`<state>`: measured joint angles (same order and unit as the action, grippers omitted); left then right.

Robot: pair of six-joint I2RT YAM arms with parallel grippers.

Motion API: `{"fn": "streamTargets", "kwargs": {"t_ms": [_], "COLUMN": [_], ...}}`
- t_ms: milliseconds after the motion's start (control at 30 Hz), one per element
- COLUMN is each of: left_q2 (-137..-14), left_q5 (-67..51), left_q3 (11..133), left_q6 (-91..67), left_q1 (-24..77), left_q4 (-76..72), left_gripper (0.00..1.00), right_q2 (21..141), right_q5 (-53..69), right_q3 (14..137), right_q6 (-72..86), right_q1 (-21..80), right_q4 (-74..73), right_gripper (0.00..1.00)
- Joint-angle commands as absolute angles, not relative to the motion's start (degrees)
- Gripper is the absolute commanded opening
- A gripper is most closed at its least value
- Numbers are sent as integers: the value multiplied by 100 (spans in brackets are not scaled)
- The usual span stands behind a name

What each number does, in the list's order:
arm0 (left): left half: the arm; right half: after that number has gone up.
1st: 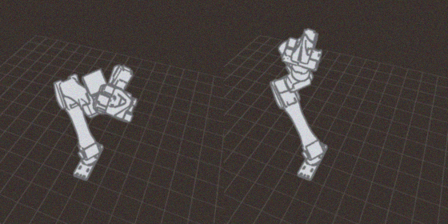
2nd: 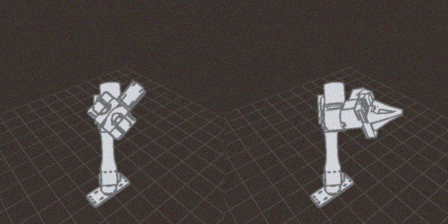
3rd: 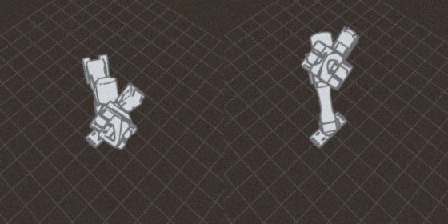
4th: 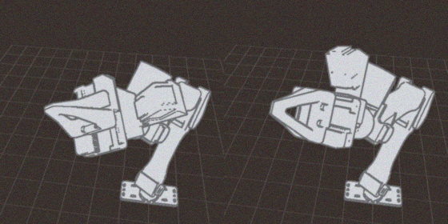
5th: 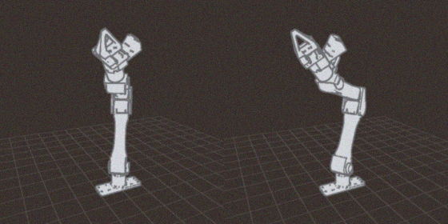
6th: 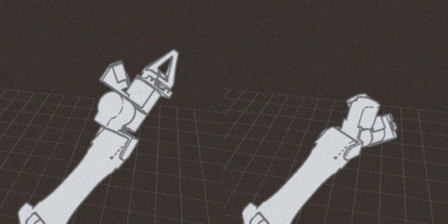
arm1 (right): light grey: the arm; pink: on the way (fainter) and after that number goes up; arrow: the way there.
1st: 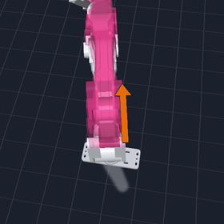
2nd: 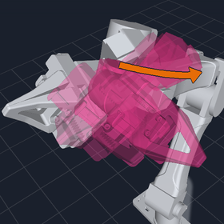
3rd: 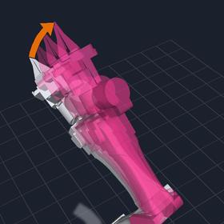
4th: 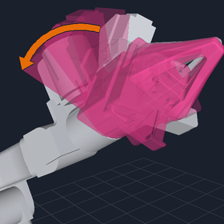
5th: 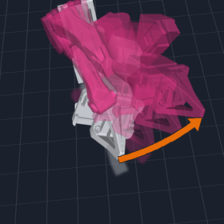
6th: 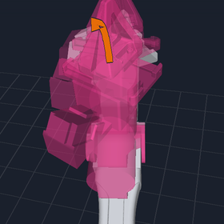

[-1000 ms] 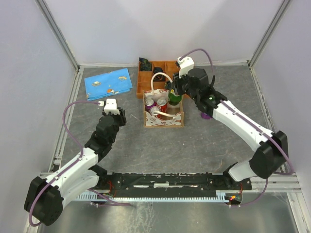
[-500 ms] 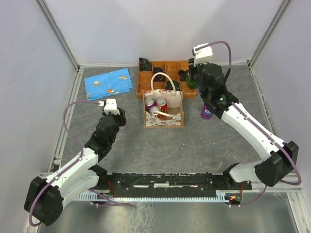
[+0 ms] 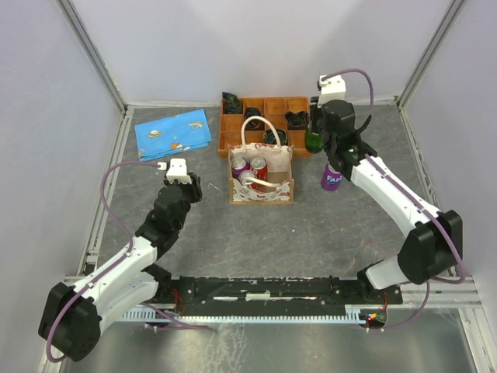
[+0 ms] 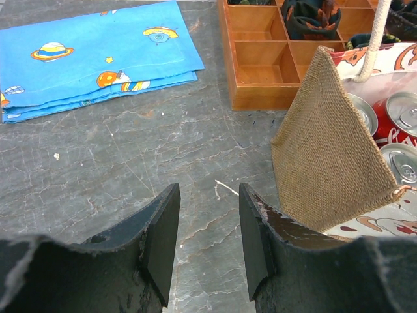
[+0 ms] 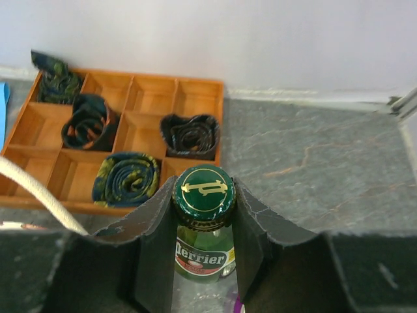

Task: Take the beverage out of the canvas bag

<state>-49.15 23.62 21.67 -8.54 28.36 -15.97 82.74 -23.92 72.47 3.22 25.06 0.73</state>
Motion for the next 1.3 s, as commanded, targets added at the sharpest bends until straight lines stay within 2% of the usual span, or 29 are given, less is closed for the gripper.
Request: {"fn": "streamTargets", "kwargs": {"t_ms": [0, 667, 1267], "left_q2": [-4944, -5058, -5098], "left_q5": [2297, 2268, 2229], "left_q3": [2165, 2248, 2245], "left_q6": [-1052, -993, -1013], "left_q1": [2833, 2830, 2832], "left_q4": [-1870, -1876, -1890], "left_gripper": [49, 49, 49], "right_q2": [8305, 8692, 8558], "right_q5": [-1941, -1845, -1864], "right_q3": [7294, 6404, 5273], "right_q6": [607, 1139, 1132], "right_q1": [2509, 2518, 2514], "right_q4": [931, 928, 2395], "right_gripper": [0, 0, 0]}}
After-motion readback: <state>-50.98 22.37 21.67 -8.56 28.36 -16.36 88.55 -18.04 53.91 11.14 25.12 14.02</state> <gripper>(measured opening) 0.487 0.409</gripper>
